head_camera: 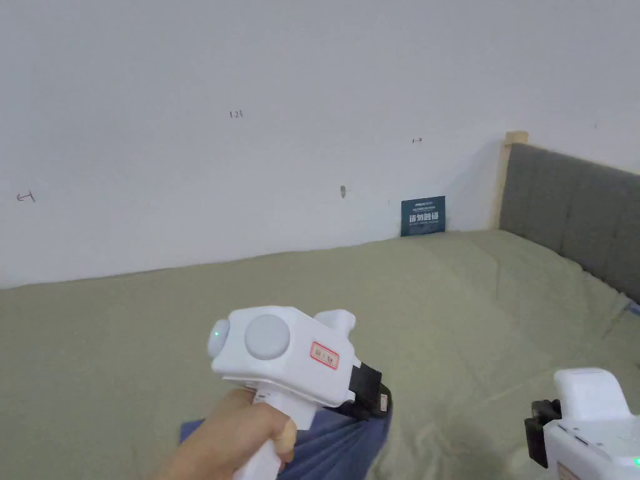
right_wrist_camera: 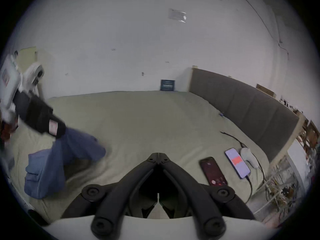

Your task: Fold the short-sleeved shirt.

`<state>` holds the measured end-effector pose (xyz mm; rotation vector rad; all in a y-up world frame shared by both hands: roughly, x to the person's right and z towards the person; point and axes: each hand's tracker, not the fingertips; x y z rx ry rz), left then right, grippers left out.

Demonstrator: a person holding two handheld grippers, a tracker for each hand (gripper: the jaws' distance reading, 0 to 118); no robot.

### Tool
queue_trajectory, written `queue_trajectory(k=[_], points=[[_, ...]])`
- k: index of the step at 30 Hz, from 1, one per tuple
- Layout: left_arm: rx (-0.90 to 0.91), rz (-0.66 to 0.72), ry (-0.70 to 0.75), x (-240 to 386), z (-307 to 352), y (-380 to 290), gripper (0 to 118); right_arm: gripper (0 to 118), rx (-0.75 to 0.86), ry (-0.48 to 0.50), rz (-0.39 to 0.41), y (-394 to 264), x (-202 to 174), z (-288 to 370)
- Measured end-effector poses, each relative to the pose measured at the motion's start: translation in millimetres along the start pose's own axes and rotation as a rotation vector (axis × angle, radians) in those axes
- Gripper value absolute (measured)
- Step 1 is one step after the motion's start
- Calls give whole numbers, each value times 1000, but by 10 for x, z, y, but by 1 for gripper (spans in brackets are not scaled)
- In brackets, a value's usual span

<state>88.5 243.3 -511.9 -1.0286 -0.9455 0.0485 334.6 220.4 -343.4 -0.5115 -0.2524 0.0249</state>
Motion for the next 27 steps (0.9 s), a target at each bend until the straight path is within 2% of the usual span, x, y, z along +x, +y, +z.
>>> queue_trajectory(k=[5,9,10,11,12,13,14,17,20,22,23,25,26,27], points=[[-112,-6,-106,271,-769,-406,1,0,-30,-43,-30,-150,227,-23],[-151,38,-109,276,-1129,-660,1,0,-53,-50,-33,-233,257,-48],[-139,26,-94,266,-1154,-701,6,0,-60,-51,-31,-251,253,-54],[-101,28,-60,243,-1124,-704,30,0,-65,-49,-30,-263,246,-57],[-74,52,-42,220,-1083,-696,66,0,-69,-47,-30,-265,239,-61],[-47,93,1,169,-970,-666,94,0,-76,-43,-30,-255,220,-70],[-35,129,16,107,-838,-636,100,0,-82,-33,-29,-241,194,-70],[6,126,15,-44,-292,-585,100,0,-85,7,-19,-173,113,-62],[104,99,218,-222,470,-678,99,0,-72,40,-15,-85,1,-33],[182,119,336,-372,997,-869,89,0,-62,62,-10,-23,-93,-8],[215,138,377,-440,1217,-981,71,0,-57,79,-8,-2,-137,11],[300,214,502,-587,1681,-1307,22,0,-46,120,-3,46,-246,44],[325,245,549,-651,1835,-1455,4,0,-42,134,-1,58,-291,54],[357,283,598,-744,2007,-1655,3,0,-40,142,5,61,-357,77]])
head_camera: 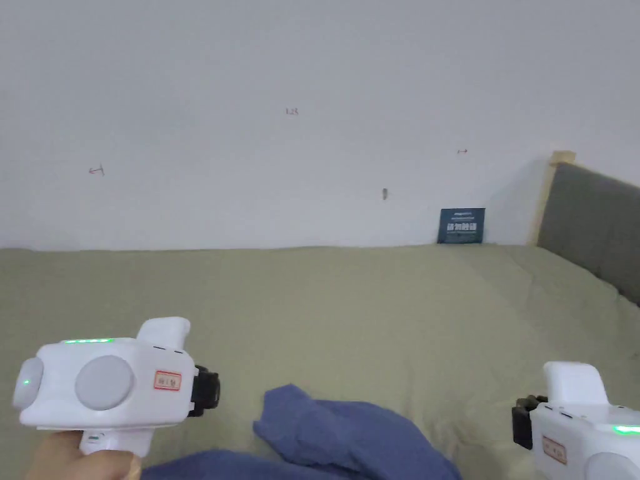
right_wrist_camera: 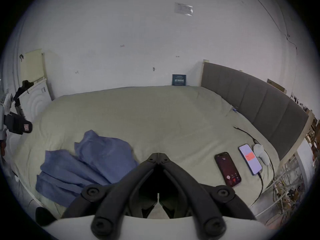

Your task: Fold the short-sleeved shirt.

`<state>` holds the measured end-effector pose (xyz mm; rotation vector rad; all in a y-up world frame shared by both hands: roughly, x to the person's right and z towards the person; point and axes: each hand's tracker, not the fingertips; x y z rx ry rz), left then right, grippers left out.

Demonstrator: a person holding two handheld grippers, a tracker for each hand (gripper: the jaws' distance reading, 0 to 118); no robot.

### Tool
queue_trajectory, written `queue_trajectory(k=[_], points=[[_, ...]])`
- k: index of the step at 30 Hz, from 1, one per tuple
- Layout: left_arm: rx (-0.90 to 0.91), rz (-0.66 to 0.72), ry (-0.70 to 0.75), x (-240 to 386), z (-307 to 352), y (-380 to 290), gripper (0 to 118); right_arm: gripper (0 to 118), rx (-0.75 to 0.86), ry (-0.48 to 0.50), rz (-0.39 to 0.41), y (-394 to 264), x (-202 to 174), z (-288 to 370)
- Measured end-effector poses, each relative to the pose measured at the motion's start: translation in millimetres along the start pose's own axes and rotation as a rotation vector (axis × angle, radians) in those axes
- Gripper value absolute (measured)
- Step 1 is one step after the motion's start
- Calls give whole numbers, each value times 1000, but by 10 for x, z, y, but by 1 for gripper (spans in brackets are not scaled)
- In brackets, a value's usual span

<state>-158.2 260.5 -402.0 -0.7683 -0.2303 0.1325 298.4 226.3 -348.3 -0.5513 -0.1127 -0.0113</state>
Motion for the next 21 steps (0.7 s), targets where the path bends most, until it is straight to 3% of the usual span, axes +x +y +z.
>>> queue_trajectory(k=[7,17,18,20,21], points=[[-38,182,126,-1011,413,-685,0,0,-47,76,34,-156,-320,-79],[-168,214,65,-1226,-187,-518,0,0,-106,73,79,-243,-420,-224],[-202,217,49,-1230,-309,-451,2,0,-110,66,80,-242,-405,-243],[-249,228,80,-1240,-559,-314,17,0,-115,53,74,-239,-377,-265],[-283,220,98,-1249,-691,-239,17,0,-121,49,71,-238,-359,-287]])
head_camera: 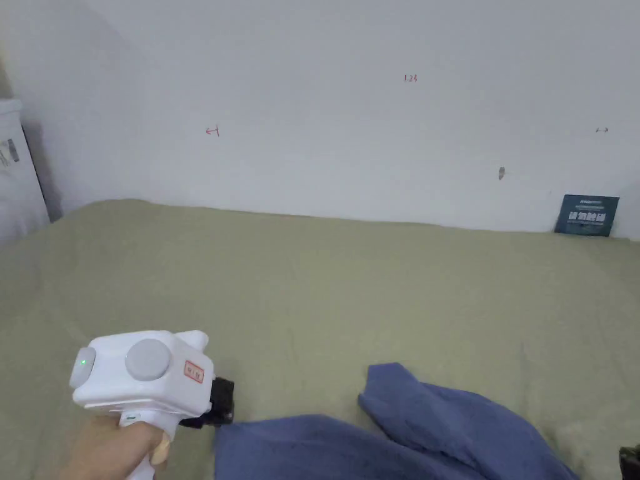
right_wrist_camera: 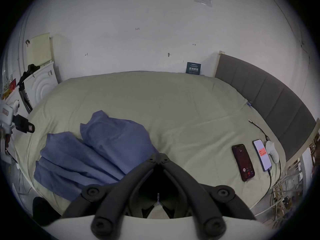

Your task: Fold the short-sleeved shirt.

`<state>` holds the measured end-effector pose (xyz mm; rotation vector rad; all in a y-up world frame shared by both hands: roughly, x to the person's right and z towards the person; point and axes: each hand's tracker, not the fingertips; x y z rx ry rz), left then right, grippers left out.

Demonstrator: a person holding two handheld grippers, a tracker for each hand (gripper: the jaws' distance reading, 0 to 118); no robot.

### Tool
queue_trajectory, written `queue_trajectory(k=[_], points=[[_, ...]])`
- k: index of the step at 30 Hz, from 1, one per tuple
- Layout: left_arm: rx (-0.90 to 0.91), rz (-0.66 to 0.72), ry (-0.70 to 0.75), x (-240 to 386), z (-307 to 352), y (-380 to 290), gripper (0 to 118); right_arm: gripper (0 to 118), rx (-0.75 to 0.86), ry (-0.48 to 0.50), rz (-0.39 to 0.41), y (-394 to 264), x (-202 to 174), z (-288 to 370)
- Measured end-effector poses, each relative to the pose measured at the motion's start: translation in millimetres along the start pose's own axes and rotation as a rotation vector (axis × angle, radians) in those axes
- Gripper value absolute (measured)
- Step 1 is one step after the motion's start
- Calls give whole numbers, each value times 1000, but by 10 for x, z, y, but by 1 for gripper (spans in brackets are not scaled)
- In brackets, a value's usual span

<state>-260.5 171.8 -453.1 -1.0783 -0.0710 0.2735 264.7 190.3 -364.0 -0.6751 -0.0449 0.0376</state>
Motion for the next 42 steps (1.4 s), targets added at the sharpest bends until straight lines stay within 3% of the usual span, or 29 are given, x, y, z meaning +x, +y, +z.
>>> queue_trajectory(k=[1,2,3,5,9,10,12,13,14,16,17,18,19,20,23,25,28,29,30,31,35,42], points=[[-26,-2,16,18,-119,80,54,0,-4,-3,-3,-3,14,-21],[-69,-3,36,38,-249,144,109,0,-8,-5,-4,-9,25,-42],[-111,-9,33,39,-397,182,118,0,-15,-6,-3,-19,45,-81],[-123,-7,14,117,-553,200,108,0,-34,-12,4,-45,65,-141],[-214,10,47,164,-950,187,102,0,-67,-17,-9,-125,116,-272],[-235,2,47,198,-1020,164,92,0,-74,-17,-12,-143,131,-305],[-244,-9,68,191,-1069,139,41,0,-87,-20,-17,-174,155,-361],[-205,-42,161,236,-1028,112,20,0,-93,-19,-16,-184,171,-382],[-175,-58,195,244,-998,101,11,0,-96,-16,-18,-194,192,-400],[-143,4,65,236,-875,42,5,8,-136,39,-25,-214,244,-469],[-135,20,47,241,-850,26,5,27,-174,55,-24,-217,267,-514],[-125,23,35,263,-812,2,5,56,-203,78,-39,-225,285,-573],[-100,17,23,255,-759,10,5,94,-236,107,-59,-245,309,-638],[-88,11,8,241,-703,27,5,118,-264,124,-79,-259,322,-703],[-75,-1,-13,267,-576,26,4,107,-305,181,-37,-331,290,-856],[-65,-30,5,275,-511,73,4,100,-329,111,-12,-368,241,-988],[-49,-74,11,285,-425,89,5,35,-354,105,33,-374,163,-965],[-48,-75,6,279,-405,91,5,24,-353,110,32,-380,158,-960],[-50,-78,1,273,-387,97,5,24,-355,124,23,-385,160,-956],[-51,-79,-1,268,-367,97,5,4,-353,141,3,-381,175,-948],[-5,-79,-17,237,-248,132,5,4,-343,137,-10,-296,178,-837],[132,-75,-81,286,173,290,5,4,-167,189,-102,117,294,-493]])
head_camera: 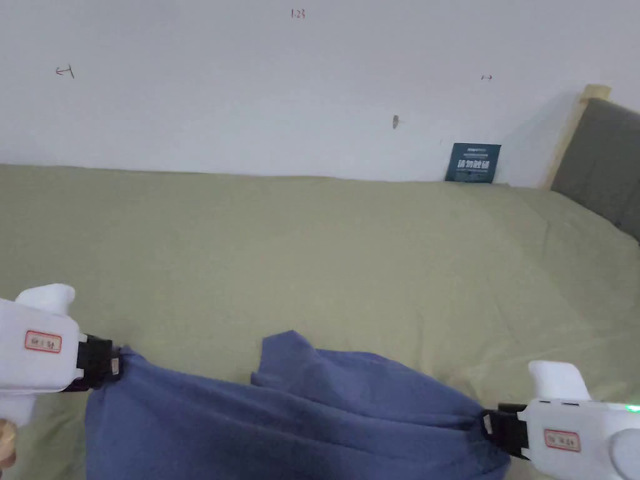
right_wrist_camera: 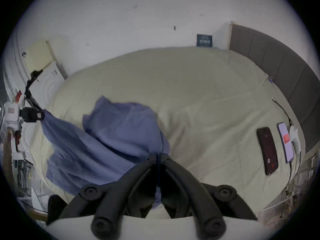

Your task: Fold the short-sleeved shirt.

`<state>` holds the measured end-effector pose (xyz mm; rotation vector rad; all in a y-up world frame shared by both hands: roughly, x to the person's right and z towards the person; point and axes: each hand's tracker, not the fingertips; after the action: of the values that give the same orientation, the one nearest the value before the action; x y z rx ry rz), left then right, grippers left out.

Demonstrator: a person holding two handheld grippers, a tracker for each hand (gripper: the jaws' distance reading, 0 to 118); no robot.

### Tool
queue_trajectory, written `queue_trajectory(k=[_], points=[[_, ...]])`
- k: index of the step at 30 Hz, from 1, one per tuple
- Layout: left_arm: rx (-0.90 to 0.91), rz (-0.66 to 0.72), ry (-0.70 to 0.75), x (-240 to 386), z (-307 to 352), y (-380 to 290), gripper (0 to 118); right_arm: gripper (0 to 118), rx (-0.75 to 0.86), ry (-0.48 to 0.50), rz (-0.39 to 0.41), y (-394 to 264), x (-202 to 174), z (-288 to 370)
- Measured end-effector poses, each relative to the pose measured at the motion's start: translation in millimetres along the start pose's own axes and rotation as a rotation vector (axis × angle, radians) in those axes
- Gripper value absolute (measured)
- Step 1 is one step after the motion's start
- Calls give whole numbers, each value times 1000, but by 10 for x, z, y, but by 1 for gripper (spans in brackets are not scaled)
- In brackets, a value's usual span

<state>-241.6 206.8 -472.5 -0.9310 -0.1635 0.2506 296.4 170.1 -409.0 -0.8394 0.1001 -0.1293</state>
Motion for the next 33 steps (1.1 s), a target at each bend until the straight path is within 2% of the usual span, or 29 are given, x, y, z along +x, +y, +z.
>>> queue_trajectory(k=[3,6,10,13,15,21,28,33], points=[[78,-11,-13,37,221,137,4,4,46,45,-17,205,-50,104],[140,-8,-50,62,454,303,5,3,101,49,-13,449,-135,164],[221,-51,-18,137,729,589,5,3,170,81,-7,864,-267,216],[318,-90,35,139,944,800,5,3,221,37,62,1220,-435,264],[346,-87,40,111,1074,939,5,3,272,54,90,1462,-537,309],[423,-86,89,42,1385,1458,5,3,366,35,132,2207,-869,368],[502,-129,135,131,1567,2071,5,3,462,17,114,3000,-1071,208],[522,-135,159,190,1556,2265,4,3,501,10,124,3228,-1150,105]])
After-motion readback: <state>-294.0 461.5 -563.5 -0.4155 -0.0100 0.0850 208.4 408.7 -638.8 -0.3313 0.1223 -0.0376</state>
